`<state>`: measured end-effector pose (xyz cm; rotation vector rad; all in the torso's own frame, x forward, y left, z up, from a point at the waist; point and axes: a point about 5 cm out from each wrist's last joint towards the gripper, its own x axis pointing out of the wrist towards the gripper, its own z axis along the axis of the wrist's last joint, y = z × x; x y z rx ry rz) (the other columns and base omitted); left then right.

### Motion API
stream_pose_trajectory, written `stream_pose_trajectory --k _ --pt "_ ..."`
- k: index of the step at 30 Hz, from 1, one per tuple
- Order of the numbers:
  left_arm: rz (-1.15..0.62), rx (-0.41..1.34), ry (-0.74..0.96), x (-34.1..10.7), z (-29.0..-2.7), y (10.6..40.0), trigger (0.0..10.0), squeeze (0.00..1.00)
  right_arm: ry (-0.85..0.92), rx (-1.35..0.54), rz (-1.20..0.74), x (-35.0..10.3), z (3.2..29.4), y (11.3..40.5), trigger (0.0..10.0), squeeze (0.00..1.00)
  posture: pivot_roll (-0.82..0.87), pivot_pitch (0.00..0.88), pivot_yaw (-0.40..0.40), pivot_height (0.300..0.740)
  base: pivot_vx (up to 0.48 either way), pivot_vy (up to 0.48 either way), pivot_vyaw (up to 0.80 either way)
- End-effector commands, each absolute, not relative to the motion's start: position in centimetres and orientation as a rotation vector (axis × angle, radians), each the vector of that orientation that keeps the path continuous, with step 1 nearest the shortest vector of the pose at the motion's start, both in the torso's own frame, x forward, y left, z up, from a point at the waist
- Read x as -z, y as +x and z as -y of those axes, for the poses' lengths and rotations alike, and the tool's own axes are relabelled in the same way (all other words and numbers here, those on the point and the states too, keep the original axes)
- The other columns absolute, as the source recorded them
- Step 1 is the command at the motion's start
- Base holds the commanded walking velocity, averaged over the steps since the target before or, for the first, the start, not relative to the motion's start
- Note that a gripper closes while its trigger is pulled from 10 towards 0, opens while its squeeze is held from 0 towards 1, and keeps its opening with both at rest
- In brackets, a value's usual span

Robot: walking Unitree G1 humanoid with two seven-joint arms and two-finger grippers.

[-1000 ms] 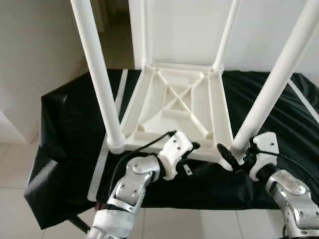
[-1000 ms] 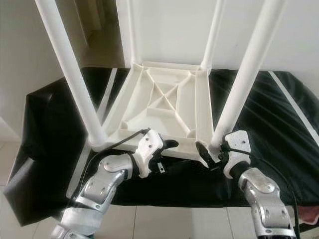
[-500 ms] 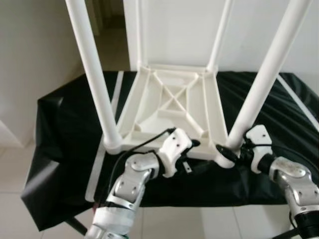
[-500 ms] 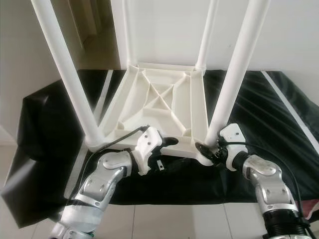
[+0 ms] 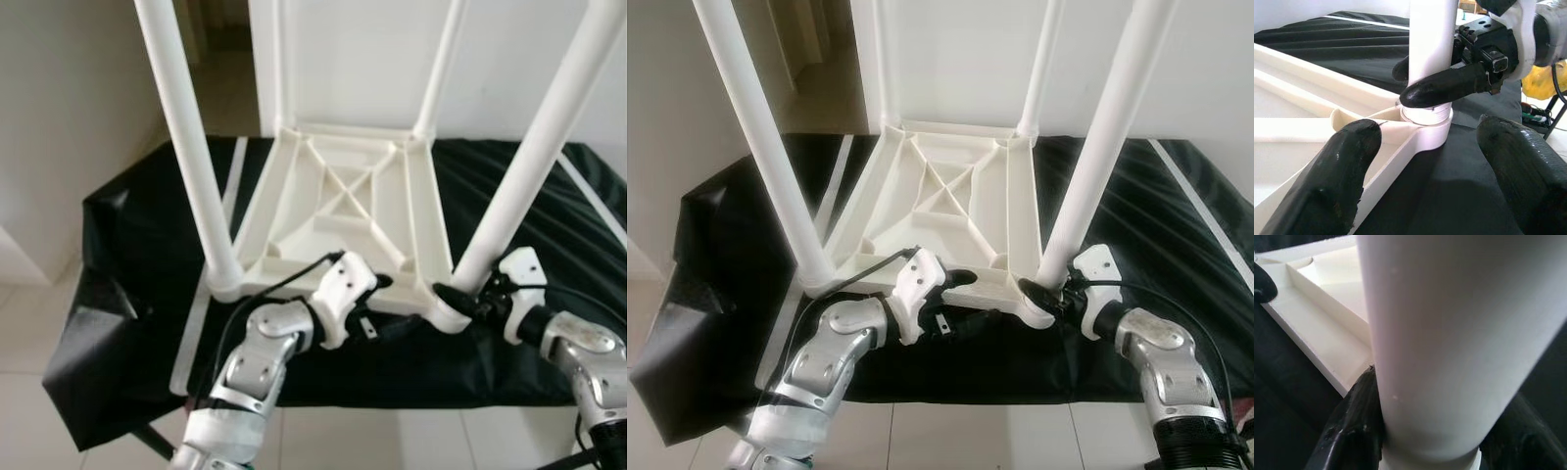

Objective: Building children table

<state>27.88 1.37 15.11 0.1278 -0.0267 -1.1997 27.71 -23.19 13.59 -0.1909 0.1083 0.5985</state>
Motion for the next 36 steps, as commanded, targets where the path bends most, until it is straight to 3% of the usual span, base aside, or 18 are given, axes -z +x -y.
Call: stream_pose_trajectory --k 1,9,18,19,20,23,36 --pt "0.008 1.076 0.139 -14.7 -1.6 28.4 10.0 0.00 -0.199 -0.599 -0.115 -13.1 22.0 27.3 10.0 0.00 0.01 0.000 -0.029 0.740 0.000 0.000 0.00" --pt "-0.004 1.061 0.132 -14.4 -1.8 28.3 10.0 0.00 -0.157 -0.360 -0.072 -13.0 19.9 26.9 10.0 0.00 0.02 0.000 -0.039 0.740 0.000 0.000 0.00" --pt "-0.003 1.061 0.131 -14.4 -1.8 28.2 10.0 0.00 -0.120 -0.236 -0.081 -12.6 19.7 26.9 10.0 0.00 0.03 0.000 -0.042 0.740 0.000 0.000 0.00" --pt "-0.005 1.059 0.133 -14.3 -1.9 28.2 10.0 0.00 -0.074 -0.116 -0.091 -12.2 19.6 26.9 10.0 0.00 0.03 0.000 -0.041 0.740 0.000 0.000 0.00" --pt "-0.005 1.059 0.133 -14.3 -1.9 28.2 10.0 0.00 -0.074 -0.116 -0.091 -12.2 19.6 26.9 10.0 0.00 0.03 0.000 -0.041 0.740 0.000 0.000 0.00" --pt "0.000 1.065 0.131 -14.5 -2.0 28.3 10.0 0.00 0.047 0.227 -0.132 -10.8 18.4 26.6 10.0 0.00 0.02 0.000 -0.033 0.740 0.000 0.000 0.00" --pt "0.014 1.077 0.118 -14.8 -1.8 28.2 10.0 0.00 0.090 0.283 -0.163 -10.5 16.2 26.9 10.0 0.00 0.03 0.000 -0.038 0.740 0.000 0.000 0.00"
